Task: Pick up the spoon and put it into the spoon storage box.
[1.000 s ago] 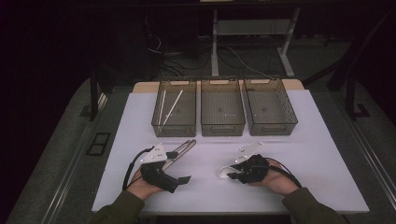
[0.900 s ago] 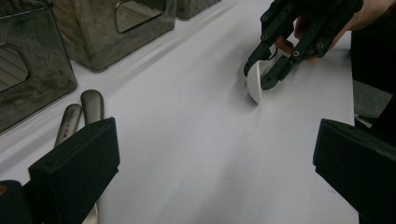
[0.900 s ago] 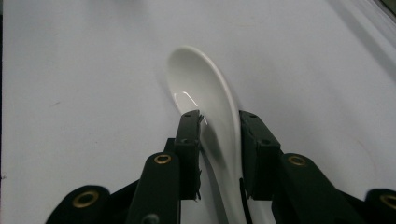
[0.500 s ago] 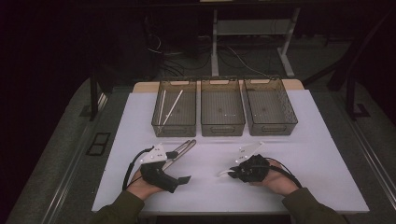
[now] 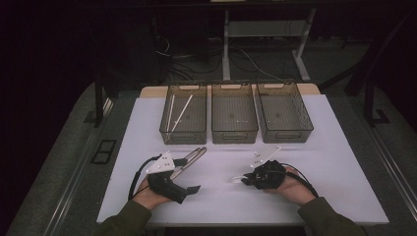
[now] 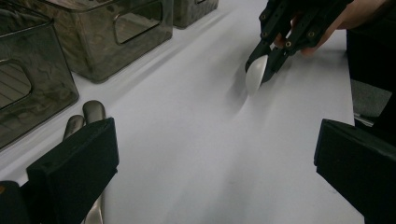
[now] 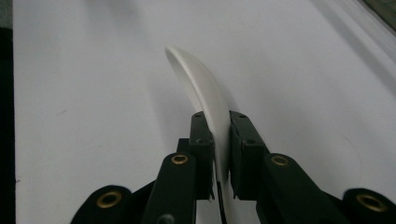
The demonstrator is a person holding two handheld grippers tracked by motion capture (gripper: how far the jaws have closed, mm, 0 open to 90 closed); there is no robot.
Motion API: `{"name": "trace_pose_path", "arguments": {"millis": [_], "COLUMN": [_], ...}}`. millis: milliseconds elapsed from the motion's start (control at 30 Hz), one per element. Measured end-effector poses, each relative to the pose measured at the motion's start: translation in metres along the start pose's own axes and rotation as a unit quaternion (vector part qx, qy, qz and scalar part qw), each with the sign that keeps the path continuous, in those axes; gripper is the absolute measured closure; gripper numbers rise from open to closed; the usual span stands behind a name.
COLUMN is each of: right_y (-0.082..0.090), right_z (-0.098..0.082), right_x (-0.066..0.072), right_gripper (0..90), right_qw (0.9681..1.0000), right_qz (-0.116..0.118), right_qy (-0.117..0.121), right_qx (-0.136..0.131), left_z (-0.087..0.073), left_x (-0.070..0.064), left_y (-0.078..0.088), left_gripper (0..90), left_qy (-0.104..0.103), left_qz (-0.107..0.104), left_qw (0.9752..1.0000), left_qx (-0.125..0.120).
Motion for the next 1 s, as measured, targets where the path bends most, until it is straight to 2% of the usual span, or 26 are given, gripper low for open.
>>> {"name": "trace_pose_path", "arguments": {"millis": [67, 167, 233, 400, 733, 1000], "right_y": [0.002, 0.006, 0.008, 0.014, 0.025, 0.034], "right_z": [0.001, 0.004, 0.006, 0.011, 0.02, 0.027], "right_x": [-0.001, -0.004, -0.003, -0.006, -0.015, -0.026], "right_gripper": [80.5, 80.5, 80.4, 80.4, 80.4, 80.4], "right_qw": [1.0, 0.9999, 0.9996, 0.9992, 0.9977, 0.9964], "right_qz": [-0.002, -0.004, 0.0, -0.001, -0.002, -0.005], "right_qy": [-0.006, -0.006, -0.017, -0.027, -0.041, -0.051], "right_qx": [-0.005, -0.013, -0.02, -0.031, -0.055, -0.067], "left_z": [0.0, 0.001, 0.001, 0.0, 0.001, 0.0], "left_x": [0.001, 0.001, 0.001, 0.001, 0.002, 0.001], "left_y": [0.0, 0.001, 0.001, 0.0, 0.002, 0.001], "left_gripper": [0.0, 0.0, 0.0, 0.0, 0.0, 0.0], "left_qy": [-0.006, -0.003, -0.001, 0.0, 0.021, 0.013], "left_qz": [0.001, 0.001, 0.0, 0.001, 0.006, 0.008], "left_qw": [1.0, 0.9999, 0.9999, 1.0, 0.9998, 0.9999], "left_qx": [-0.004, -0.01, -0.01, -0.004, 0.003, 0.006]}}
Point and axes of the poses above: each handheld gripper's, and its own axes: y roughly backward along the jaws, z roughly out of its top, x roughly to its left, the point moved 4 cm from there along -y, roughly forward along the jaws, and after that the axes turned 4 degrees about -x, right-handed, at the moved point
